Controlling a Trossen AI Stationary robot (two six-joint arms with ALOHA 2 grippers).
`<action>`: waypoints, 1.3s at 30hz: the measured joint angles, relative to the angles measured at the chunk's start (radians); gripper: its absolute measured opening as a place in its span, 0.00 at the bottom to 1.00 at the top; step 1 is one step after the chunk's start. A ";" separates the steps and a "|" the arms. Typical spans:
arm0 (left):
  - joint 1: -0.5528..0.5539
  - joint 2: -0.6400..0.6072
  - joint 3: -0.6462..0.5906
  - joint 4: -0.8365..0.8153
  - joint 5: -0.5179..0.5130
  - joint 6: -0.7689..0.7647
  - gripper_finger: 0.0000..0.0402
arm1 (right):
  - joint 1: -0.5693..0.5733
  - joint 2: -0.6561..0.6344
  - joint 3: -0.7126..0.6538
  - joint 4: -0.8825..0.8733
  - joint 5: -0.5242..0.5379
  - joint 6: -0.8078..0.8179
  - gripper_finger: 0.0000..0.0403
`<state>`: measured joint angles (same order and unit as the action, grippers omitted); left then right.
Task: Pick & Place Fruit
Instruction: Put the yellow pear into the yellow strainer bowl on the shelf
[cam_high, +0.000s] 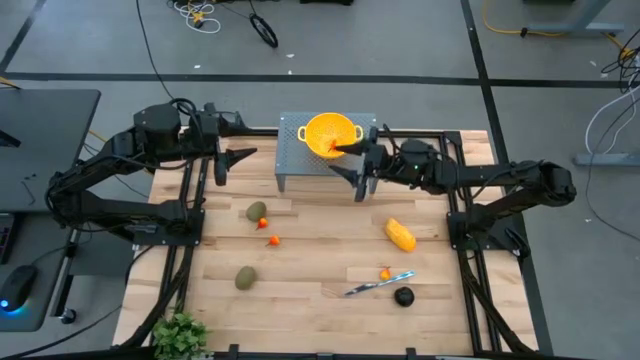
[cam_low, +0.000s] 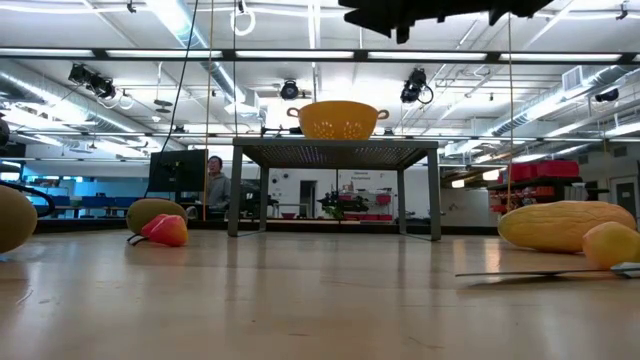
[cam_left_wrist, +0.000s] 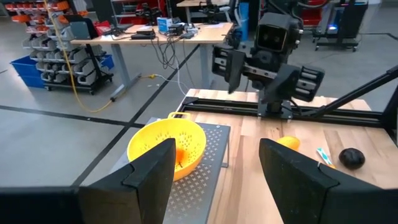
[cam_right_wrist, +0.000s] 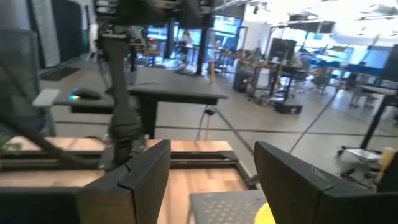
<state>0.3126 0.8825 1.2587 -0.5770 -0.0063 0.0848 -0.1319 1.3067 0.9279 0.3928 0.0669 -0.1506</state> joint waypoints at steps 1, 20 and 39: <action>0.000 0.000 0.000 0.000 0.000 0.000 0.60 | 0.011 0.000 0.000 -0.007 0.000 0.000 0.60; 0.000 0.000 0.000 0.000 0.026 0.001 0.60 | 0.174 -0.001 0.000 -0.219 0.001 -0.026 0.60; 0.000 0.000 0.001 0.000 0.048 0.047 0.60 | 0.382 -0.001 0.000 -0.642 -0.090 -0.026 0.60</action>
<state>0.3130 0.8825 1.2598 -0.5773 0.0416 0.1315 0.2503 1.3060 0.9279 -0.2494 -0.0226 -0.1766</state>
